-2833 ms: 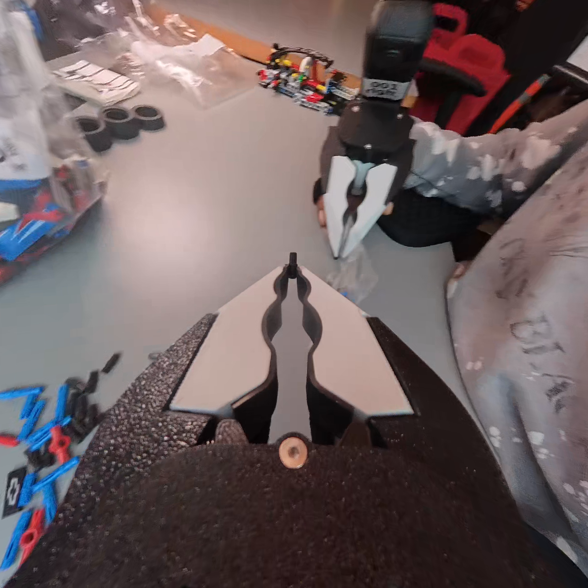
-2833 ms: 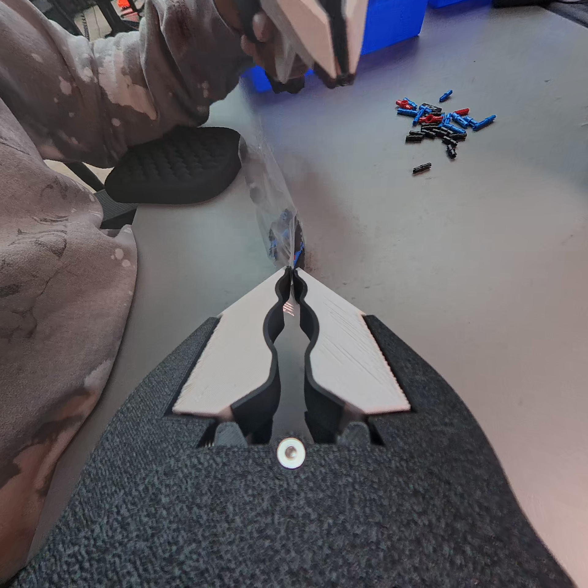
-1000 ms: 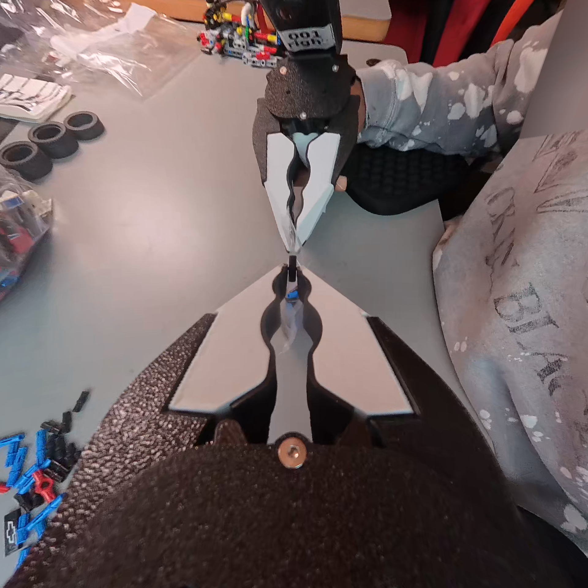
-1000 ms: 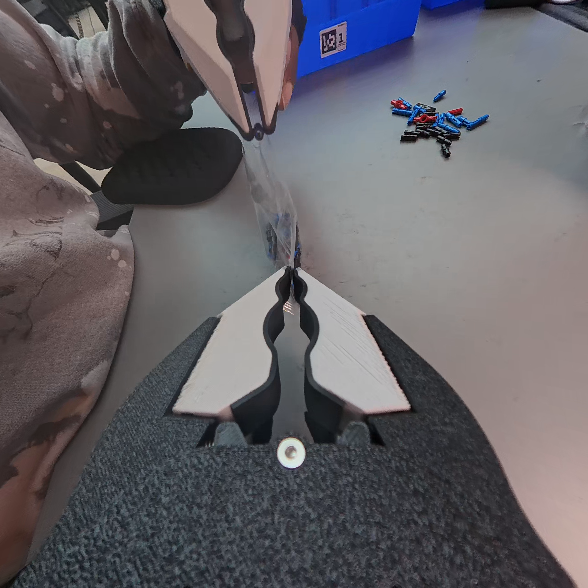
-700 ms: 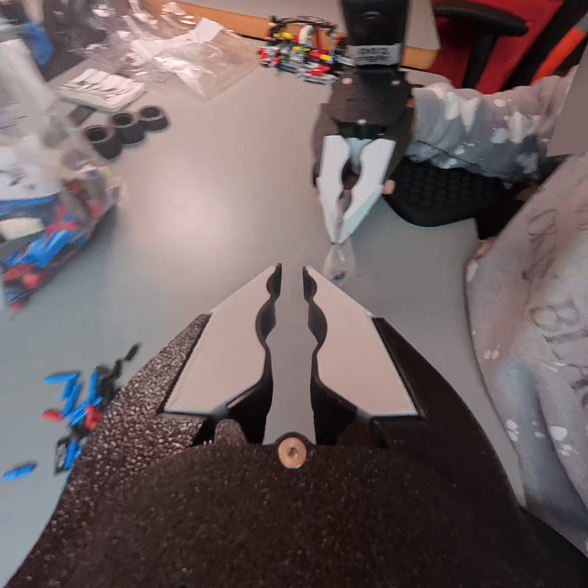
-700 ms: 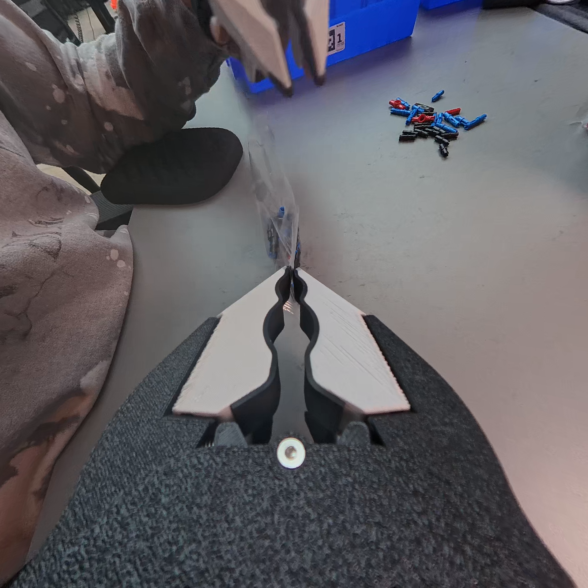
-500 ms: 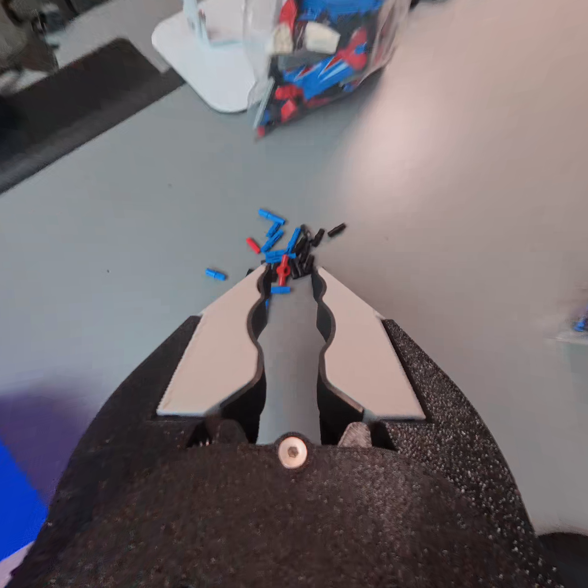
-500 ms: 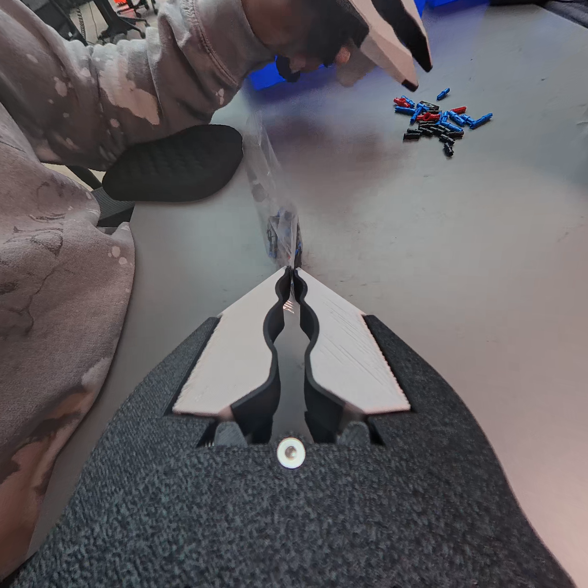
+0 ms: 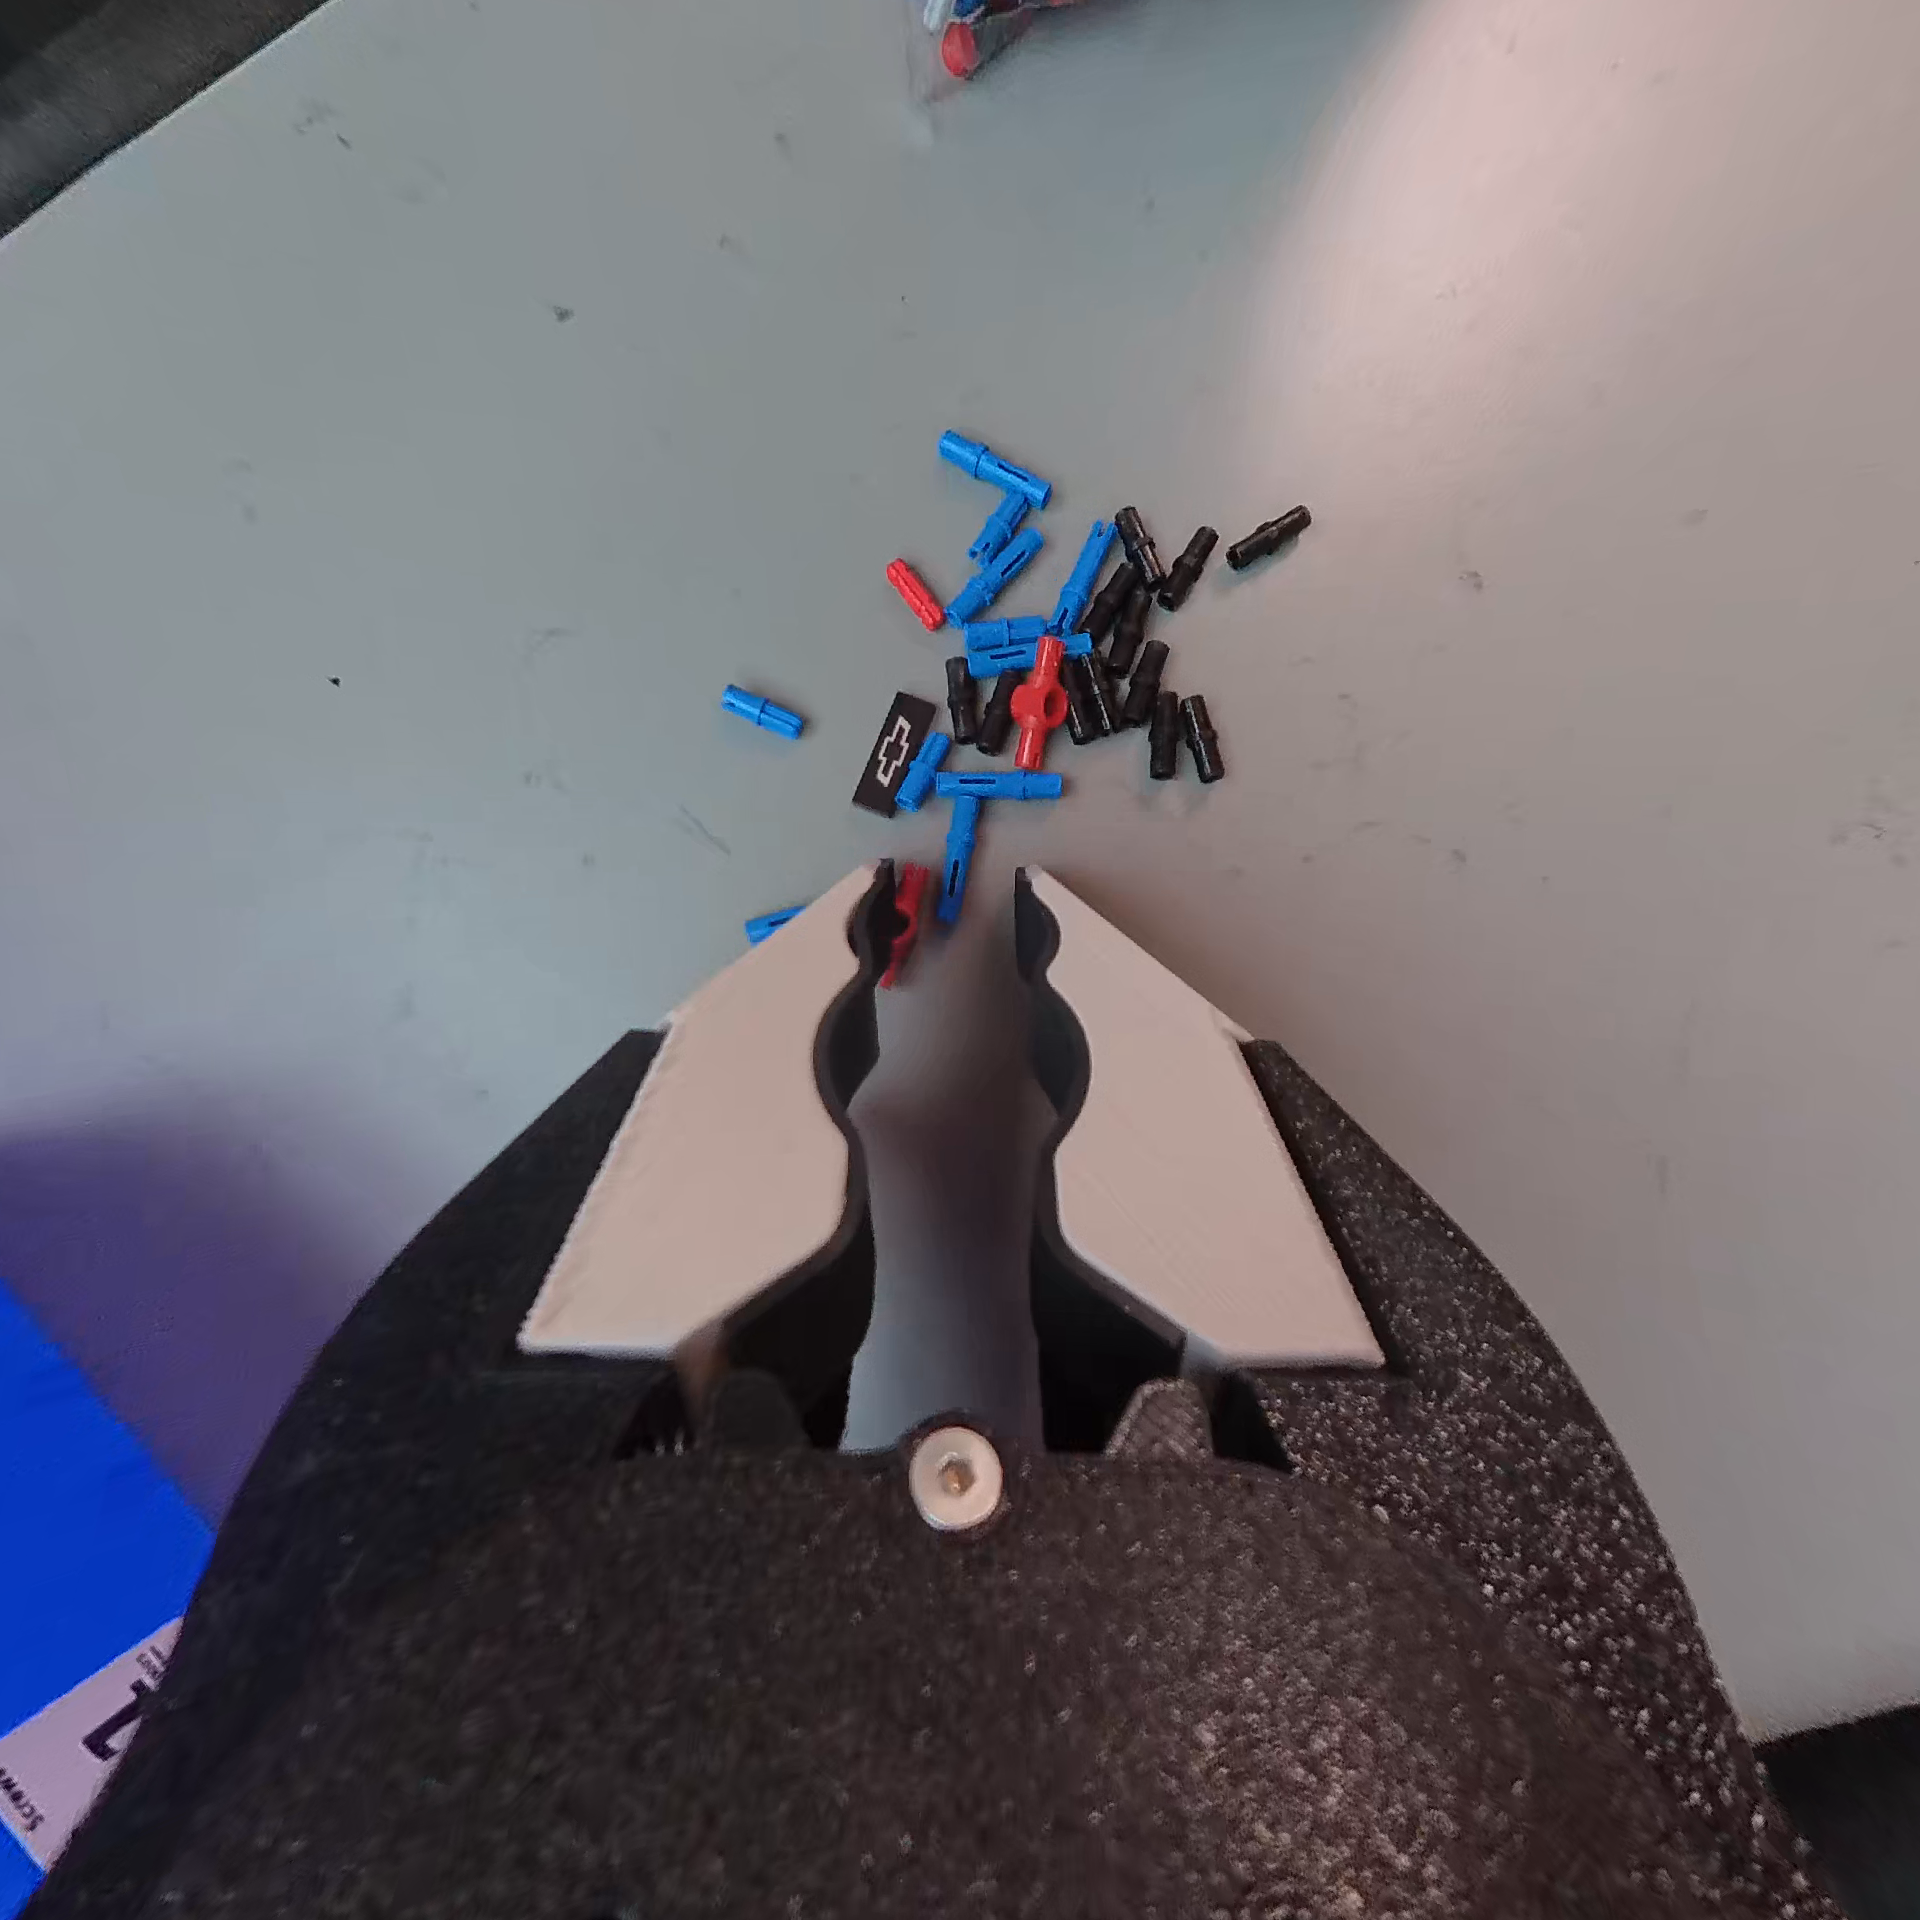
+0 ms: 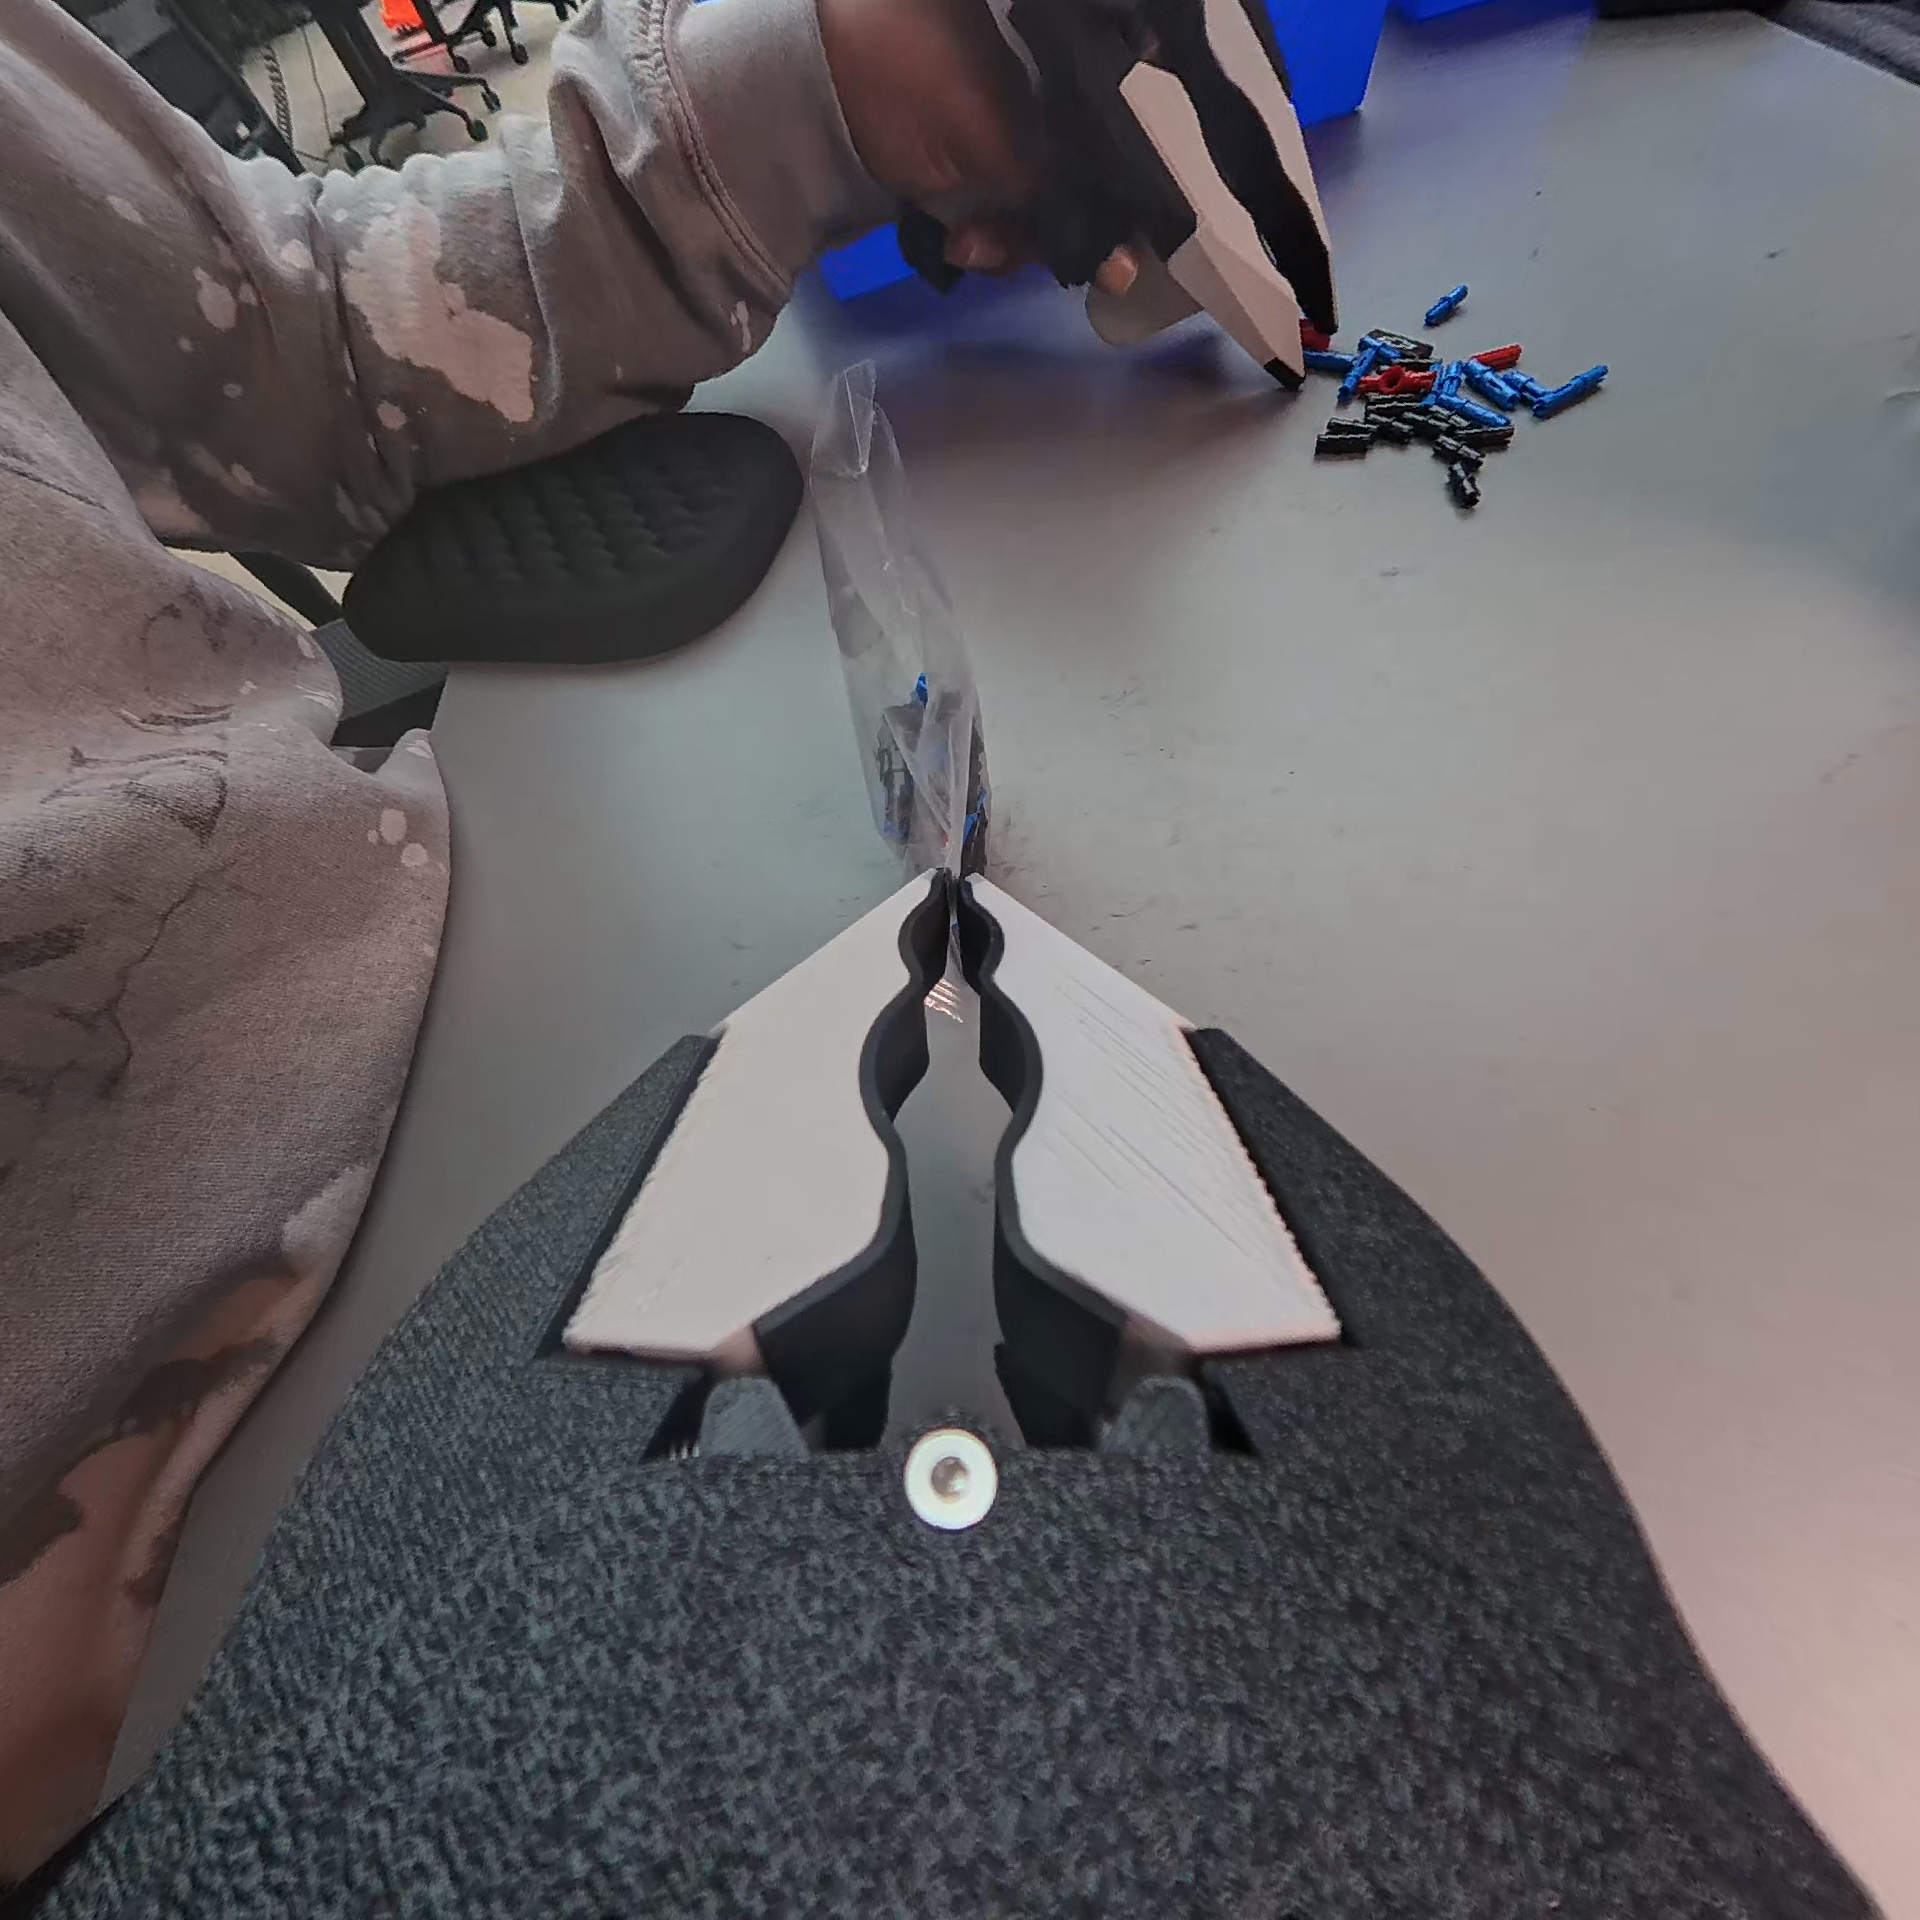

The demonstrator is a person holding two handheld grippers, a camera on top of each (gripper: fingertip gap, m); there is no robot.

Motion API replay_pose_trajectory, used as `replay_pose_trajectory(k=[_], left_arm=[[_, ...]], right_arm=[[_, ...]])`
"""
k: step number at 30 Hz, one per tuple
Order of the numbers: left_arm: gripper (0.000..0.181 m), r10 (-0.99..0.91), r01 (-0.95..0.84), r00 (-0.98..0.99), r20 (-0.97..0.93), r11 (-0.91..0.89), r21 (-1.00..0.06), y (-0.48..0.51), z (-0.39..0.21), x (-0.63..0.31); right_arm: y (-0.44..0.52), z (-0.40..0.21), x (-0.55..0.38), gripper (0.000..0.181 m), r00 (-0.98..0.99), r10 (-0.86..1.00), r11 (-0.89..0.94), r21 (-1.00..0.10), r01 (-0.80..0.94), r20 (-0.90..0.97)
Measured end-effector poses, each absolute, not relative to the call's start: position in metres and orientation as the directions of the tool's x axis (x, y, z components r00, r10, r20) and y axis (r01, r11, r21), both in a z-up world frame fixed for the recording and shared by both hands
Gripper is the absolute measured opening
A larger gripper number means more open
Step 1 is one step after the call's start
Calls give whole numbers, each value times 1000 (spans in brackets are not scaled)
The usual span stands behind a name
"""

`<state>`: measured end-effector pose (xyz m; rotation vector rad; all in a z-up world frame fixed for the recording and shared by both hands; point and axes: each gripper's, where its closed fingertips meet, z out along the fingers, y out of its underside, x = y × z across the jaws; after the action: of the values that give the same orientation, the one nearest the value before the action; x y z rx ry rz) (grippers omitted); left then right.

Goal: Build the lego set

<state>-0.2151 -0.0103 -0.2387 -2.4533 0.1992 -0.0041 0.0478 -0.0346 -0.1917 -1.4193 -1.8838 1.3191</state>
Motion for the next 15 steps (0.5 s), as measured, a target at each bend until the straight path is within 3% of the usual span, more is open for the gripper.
replay_pose_trajectory(k=[4,13,15], left_arm=[[10,-145,-133,989,-34,-760,-636,-11,-239,-219],[10,-188,-170,981,-43,-738,-653,-11,-238,-219],[1,-208,-188,977,-51,-721,-667,-10,-235,-216]], right_arm=[[-35,-192,48,1,-380,905,23,-870,493,-191],[-36,-193,48,1,-383,904,30,-868,495,-188],[-36,-193,48,1,-383,904,28,-868,495,-189]])
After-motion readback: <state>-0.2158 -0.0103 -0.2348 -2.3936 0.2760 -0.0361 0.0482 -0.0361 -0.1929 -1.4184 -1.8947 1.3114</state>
